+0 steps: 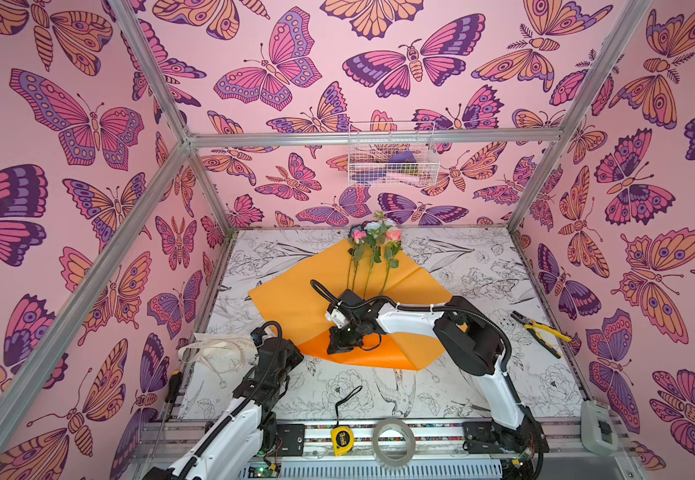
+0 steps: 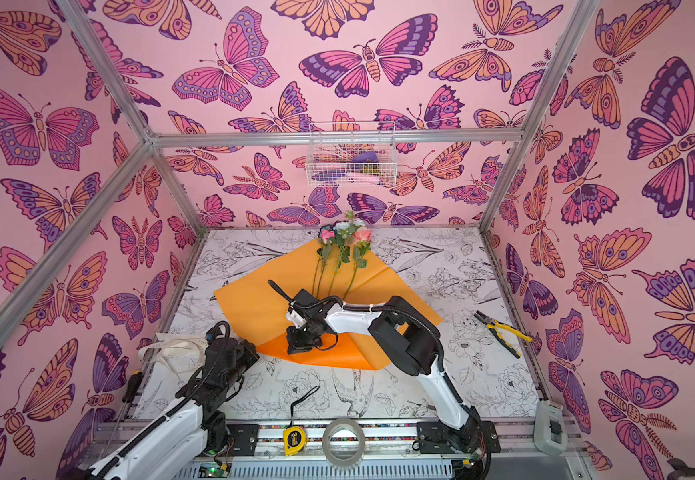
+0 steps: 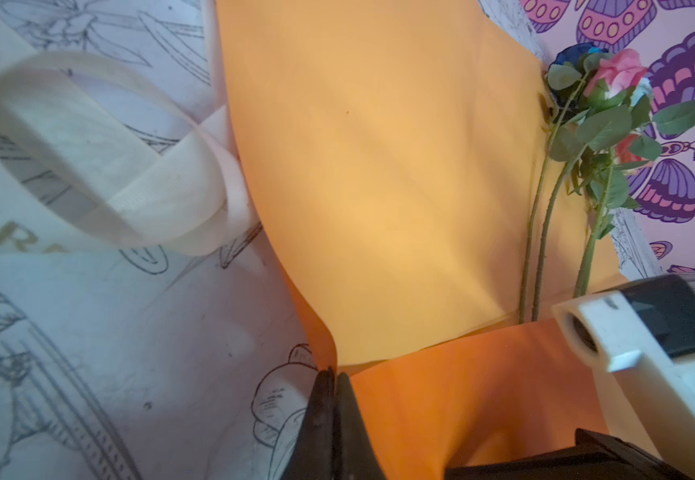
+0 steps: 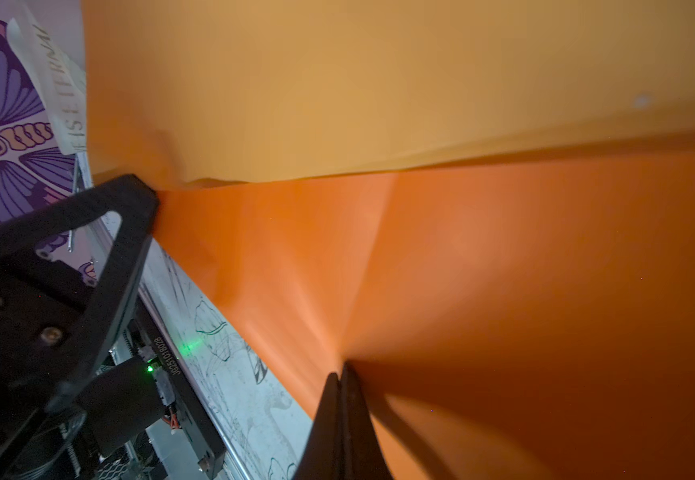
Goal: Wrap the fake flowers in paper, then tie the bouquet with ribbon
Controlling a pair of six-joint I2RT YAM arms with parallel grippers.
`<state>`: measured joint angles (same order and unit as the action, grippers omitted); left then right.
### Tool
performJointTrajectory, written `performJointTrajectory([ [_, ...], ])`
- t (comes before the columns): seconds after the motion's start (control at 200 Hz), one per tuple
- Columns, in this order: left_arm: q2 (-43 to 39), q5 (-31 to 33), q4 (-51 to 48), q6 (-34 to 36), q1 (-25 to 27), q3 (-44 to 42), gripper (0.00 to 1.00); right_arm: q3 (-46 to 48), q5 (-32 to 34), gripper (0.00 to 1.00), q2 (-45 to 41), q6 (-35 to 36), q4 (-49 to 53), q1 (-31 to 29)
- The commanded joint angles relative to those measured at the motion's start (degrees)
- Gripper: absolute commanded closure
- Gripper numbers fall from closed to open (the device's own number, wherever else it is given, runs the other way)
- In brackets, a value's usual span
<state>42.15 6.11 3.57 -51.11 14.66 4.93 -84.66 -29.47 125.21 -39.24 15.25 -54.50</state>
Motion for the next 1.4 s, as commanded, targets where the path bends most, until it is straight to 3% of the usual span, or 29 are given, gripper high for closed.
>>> performJointTrajectory([
  [0.0, -1.48, -2.52, 2.95, 3.37, 0.33, -1.17, 1.00, -1.37, 0.95, 0.96, 1.07, -1.16, 0.82, 0.00],
  [0.345, -6.90, -9.99, 6.61, 10.03, 2.58, -1.44, 1.00, 1.12, 1.68, 0.97, 1.00, -4.07, -1.06, 0.54],
  [0.641, -2.80, -12.15, 7.54, 13.71, 8.13, 1.49, 1.00, 2.88, 1.88, 0.98, 1.02, -6.70, -2.92, 1.13],
  [1.397, 7.70, -11.54, 18.27, 8.24, 12.50, 5.62, 1.00, 2.37, -4.19, 0.94, 3.14, -13.52, -12.15, 2.80],
])
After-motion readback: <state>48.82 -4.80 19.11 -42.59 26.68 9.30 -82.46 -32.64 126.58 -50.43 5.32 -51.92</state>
